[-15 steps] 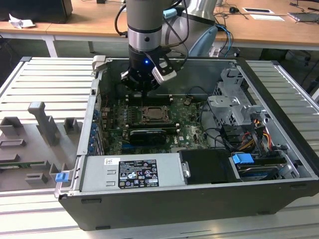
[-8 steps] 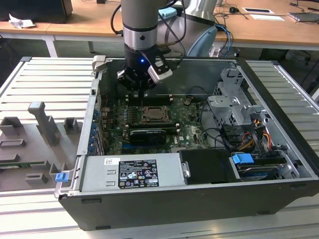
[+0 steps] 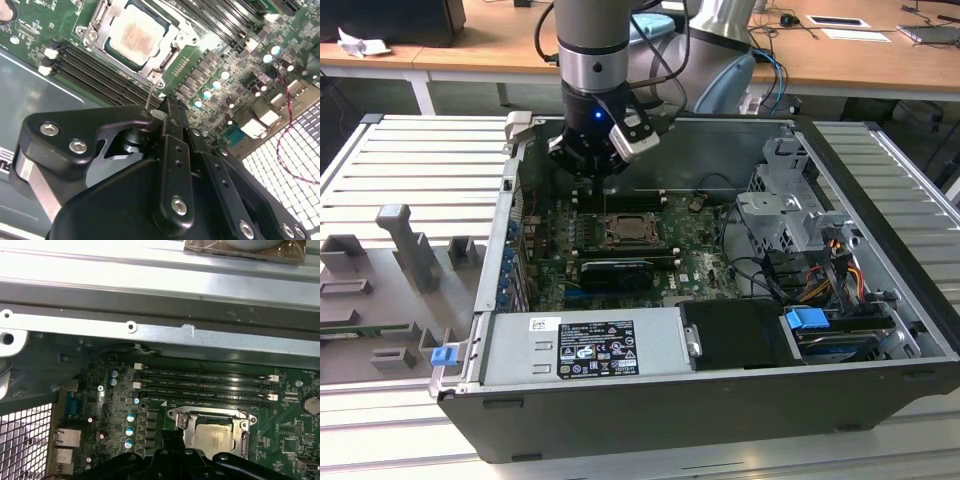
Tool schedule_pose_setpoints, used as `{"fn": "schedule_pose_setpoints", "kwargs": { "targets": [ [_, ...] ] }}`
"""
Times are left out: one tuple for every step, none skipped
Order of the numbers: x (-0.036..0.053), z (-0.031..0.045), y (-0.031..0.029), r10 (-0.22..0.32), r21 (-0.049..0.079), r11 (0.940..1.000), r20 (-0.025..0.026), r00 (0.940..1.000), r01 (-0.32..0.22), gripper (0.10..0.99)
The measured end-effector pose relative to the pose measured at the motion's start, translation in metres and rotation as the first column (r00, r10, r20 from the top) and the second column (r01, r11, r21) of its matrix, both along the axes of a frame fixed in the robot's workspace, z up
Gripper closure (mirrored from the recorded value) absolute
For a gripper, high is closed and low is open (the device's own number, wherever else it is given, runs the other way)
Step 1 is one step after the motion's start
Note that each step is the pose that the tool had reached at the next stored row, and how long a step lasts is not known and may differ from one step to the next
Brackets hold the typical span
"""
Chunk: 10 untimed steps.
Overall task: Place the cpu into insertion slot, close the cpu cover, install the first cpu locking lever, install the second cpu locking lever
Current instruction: 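Install the first cpu locking lever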
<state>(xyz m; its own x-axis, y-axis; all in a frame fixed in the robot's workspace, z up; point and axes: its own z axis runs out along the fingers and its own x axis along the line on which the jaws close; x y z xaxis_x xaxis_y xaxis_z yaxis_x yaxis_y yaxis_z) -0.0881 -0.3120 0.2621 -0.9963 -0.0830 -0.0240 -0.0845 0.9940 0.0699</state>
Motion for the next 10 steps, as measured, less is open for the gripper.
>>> {"fn": "schedule_pose_setpoints", "kwargs": {
  "targets": [
    [-0.0003,-0.0001,0.0004,0.0,0.0,1.0,0.0002,1.0,0.0,0.98],
    [-0.0003,0.0,0.0011,0.0,0.0,1.0,0.0001,1.0,0.0,0.98],
    [-0.0004,0.0001,0.0021,0.0,0.0,1.0,0.0001,1.0,0.0,0.98],
    [-0.0004,0.0,0.0054,0.0,0.0,1.0,0.0001,1.0,0.0,0.98],
    [-0.0004,0.0,0.0084,0.0,0.0,1.0,0.0001,1.0,0.0,0.98],
    [-0.0004,0.0,0.0107,0.0,0.0,1.0,0.0001,1.0,0.0,0.98],
    [-0.0004,-0.0002,0.0126,0.0,0.0,1.0,0.0001,1.0,0.0,0.98],
    [-0.0004,-0.0004,0.0134,0.0,0.0,1.0,0.0001,1.0,0.0,0.98],
    [-0.0004,-0.0006,0.0135,0.0,0.0,1.0,0.0002,1.0,0.0,0.98],
    [-0.0003,-0.0009,0.0135,0.0,0.0,1.0,0.0001,1.0,0.0,0.98]
  ]
}}
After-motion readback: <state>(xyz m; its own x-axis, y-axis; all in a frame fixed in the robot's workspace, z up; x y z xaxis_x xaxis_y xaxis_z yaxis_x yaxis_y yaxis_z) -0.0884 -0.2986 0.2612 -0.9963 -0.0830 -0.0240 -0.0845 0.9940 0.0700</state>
